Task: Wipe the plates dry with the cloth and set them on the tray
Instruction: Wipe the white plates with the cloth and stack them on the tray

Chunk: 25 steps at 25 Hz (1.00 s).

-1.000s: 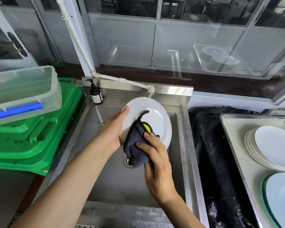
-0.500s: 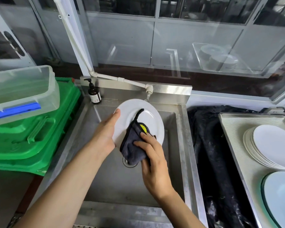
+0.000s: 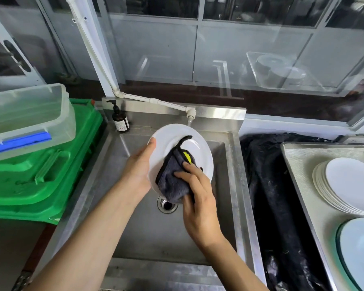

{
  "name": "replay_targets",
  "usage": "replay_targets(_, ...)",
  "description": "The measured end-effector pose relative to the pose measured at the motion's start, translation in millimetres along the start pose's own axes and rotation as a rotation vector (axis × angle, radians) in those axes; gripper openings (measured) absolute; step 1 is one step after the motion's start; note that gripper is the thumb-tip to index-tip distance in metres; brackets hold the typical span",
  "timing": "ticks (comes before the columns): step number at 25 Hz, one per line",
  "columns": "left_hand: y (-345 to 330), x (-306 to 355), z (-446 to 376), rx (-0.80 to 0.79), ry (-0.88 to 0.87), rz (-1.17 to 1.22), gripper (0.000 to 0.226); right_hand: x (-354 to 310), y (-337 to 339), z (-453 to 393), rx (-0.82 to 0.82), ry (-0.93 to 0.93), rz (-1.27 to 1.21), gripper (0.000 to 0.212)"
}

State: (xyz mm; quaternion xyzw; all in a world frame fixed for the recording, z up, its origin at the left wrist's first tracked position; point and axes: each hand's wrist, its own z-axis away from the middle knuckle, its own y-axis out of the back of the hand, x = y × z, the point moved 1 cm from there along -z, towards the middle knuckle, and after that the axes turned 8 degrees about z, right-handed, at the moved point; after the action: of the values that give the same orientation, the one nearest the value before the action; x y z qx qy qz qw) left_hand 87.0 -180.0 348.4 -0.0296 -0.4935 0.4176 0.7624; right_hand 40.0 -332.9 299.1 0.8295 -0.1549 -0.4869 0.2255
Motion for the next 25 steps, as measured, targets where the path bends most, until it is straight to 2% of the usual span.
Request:
replay_targets(3, -7, -7, 2, -0.046, 0.0, -0.016, 0.02, -6, 5, -36, 0.044, -0.01, -0.057, 0.032)
replay_targets(6, -14, -14, 7, -0.16, -0.003, -0.064, 0.016, -11, 17, -89, 0.083, 0.047, -0.013, 0.037)
replay_targets(9, -11, -13, 12, -0.12, -0.046, -0.107, 0.022, 6, 28, -114, 0.11, -0.029, -0.02, 0.037)
replay_targets(11, -6, -7, 12, -0.059, -0.043, -0.066, 0.026, 27, 35, -106, 0.204, -0.148, -0.026, 0.04)
replay_targets(13, -3, 3, 5, -0.076, -0.028, -0.024, 0.043, 42, 34, -84, 0.279, -0.263, -0.071, 0.042)
replay_targets(15, -5, 8, 1, -0.11, -0.04, 0.007, 0.055, 42, 24, -52, 0.332, -0.287, -0.096, 0.042)
replay_targets(18, -16, 8, 0, -0.089, -0.058, 0.058, 0.053, 27, 4, -17, 0.34, -0.216, -0.1, 0.044)
replay_targets(22, -18, 1, 1, -0.017, -0.028, 0.046, 0.055, -3, -17, 2, 0.209, -0.025, -0.111, 0.033)
replay_targets(25, -13, 2, 5, -0.108, 0.068, -0.005, 0.069, -9, -20, 0, 0.139, 0.149, -0.046, 0.034)
